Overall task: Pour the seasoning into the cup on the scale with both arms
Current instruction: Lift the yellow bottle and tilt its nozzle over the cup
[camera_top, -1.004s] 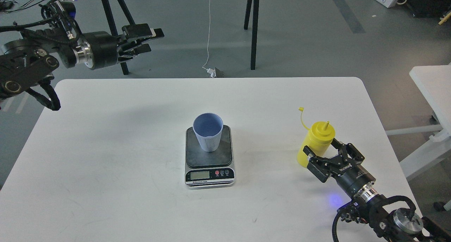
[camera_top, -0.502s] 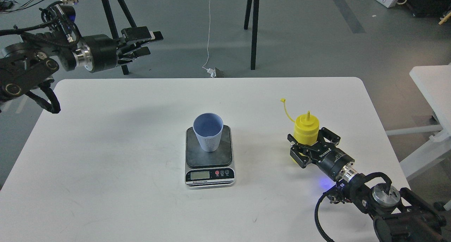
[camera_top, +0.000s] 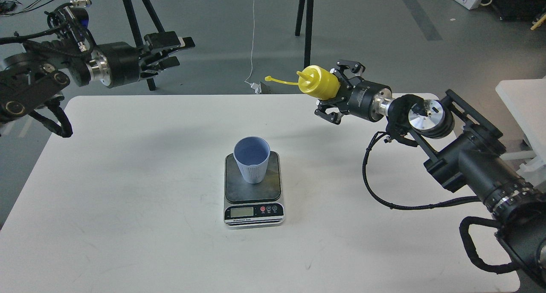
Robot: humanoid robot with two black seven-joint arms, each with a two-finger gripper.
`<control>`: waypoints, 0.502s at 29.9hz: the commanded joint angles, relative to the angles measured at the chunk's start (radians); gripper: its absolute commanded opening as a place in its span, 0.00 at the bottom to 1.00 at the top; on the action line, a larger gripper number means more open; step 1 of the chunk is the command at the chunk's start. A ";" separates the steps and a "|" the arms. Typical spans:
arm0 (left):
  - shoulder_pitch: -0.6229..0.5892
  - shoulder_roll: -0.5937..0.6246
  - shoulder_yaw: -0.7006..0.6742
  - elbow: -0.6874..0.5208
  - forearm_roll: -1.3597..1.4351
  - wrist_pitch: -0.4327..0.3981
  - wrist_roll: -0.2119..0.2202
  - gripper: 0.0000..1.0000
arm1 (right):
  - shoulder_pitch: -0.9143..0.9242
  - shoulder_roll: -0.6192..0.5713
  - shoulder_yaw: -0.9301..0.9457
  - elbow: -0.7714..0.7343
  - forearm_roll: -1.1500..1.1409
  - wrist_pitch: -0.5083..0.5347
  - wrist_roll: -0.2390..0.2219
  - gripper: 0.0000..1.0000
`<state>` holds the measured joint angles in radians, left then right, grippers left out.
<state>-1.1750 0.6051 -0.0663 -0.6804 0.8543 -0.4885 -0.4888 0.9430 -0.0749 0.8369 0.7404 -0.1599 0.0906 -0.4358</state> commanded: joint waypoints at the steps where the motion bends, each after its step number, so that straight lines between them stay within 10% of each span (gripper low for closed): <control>1: 0.000 0.002 -0.001 0.015 -0.003 0.000 0.000 0.86 | 0.081 0.075 -0.062 0.000 -0.160 -0.127 0.003 0.02; 15: 0.043 0.061 -0.004 0.079 -0.018 0.000 0.000 0.87 | 0.161 0.075 -0.285 0.004 -0.443 -0.259 0.002 0.02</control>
<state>-1.1464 0.6606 -0.0691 -0.6026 0.8360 -0.4886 -0.4888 1.0926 0.0002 0.5837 0.7412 -0.6012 -0.1705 -0.4326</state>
